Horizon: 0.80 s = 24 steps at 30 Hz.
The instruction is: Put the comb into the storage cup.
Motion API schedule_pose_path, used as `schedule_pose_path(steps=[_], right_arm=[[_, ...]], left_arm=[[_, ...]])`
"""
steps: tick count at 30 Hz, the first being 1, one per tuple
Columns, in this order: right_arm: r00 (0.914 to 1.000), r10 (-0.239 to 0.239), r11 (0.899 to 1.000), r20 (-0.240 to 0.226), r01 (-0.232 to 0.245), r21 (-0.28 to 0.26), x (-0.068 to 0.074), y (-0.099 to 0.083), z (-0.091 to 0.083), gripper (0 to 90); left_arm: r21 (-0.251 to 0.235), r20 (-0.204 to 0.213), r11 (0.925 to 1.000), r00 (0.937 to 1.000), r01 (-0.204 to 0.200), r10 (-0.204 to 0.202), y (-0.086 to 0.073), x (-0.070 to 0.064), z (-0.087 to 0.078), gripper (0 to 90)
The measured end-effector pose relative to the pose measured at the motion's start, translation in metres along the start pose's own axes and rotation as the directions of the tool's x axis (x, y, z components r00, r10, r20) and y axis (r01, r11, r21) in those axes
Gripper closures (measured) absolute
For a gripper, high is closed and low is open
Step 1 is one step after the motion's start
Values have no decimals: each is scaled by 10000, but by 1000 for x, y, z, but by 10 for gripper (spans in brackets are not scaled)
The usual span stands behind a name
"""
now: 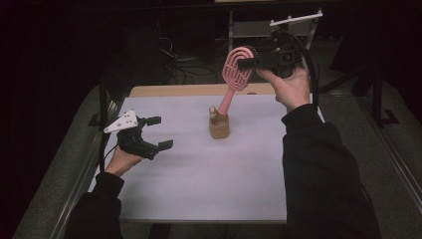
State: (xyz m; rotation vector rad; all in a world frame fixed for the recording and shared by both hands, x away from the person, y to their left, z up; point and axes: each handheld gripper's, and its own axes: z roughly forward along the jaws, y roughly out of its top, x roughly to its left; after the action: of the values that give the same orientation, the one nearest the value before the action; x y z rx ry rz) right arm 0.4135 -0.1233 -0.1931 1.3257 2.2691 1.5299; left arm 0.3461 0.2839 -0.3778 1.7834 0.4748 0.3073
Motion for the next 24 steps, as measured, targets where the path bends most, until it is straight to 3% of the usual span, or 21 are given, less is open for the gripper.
schedule_pose_path(steps=[9,15,24], right_arm=[[9998,-60,10000,190,59,55,-5,1,13,622],[9994,172,9999,305,-172,9,-11,2,20,622],[9993,98,9998,357,-103,140,-15,0,29,622]], left_arm=[[-114,-368,9999,9993,95,-99,-11,3,-15,0],[-221,-659,9996,9976,175,-189,-20,4,-25,0],[-272,-826,9992,9961,297,-319,-32,4,-33,0]])
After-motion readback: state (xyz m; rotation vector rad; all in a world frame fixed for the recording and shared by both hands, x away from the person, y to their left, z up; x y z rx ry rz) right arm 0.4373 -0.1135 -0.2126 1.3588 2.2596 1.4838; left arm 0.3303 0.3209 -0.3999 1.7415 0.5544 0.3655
